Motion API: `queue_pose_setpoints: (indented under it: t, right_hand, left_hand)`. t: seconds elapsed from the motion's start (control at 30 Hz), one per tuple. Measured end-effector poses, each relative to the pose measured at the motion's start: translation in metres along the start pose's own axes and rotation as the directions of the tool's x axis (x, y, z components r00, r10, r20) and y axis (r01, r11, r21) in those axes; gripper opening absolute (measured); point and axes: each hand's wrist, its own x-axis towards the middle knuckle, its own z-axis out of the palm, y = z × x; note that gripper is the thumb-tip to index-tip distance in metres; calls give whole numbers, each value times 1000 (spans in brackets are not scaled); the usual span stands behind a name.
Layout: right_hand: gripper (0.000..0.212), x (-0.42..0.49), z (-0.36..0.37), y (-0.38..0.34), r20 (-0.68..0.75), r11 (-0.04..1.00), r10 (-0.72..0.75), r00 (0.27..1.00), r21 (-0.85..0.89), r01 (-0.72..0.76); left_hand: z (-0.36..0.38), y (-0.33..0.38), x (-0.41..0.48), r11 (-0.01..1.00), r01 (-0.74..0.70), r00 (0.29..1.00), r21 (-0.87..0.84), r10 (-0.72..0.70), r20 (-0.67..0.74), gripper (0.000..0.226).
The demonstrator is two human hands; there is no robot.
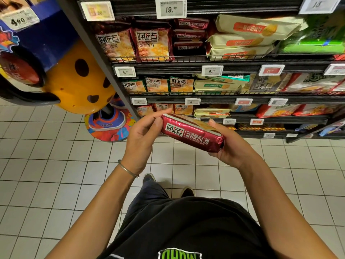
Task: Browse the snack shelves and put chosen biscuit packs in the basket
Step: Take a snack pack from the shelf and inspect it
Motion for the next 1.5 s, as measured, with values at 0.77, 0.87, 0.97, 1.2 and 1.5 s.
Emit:
queue_pose_setpoints:
  t: [0.77,0.87,0.97,1.2,1.5]
  right_hand:
    - [54,-5,37,-5,65,948,33,997,313,-52]
    - [56,-3,33,-6,-2,966,-8,1000,259,9]
    - [62,-2,24,-8,18,989,-113,993,98,111]
    - [56,-1,14,-8,148,967,-251,957,-1,254]
    - [51,-2,8,-6,105,966,-251,962,-42,256]
  left_hand:
    - [19,9,6,977,-179,958,112,199,-206,28]
    - [19,10,6,996,-32,984,-84,17,-178,37]
    - [9,10,7,905,250,955,-344,-289,-65,58]
    - [-1,-6,1,817,507,862,-275,-477,171,27]
    - [0,-6,-1,644,643,766,-415,-530,364,60]
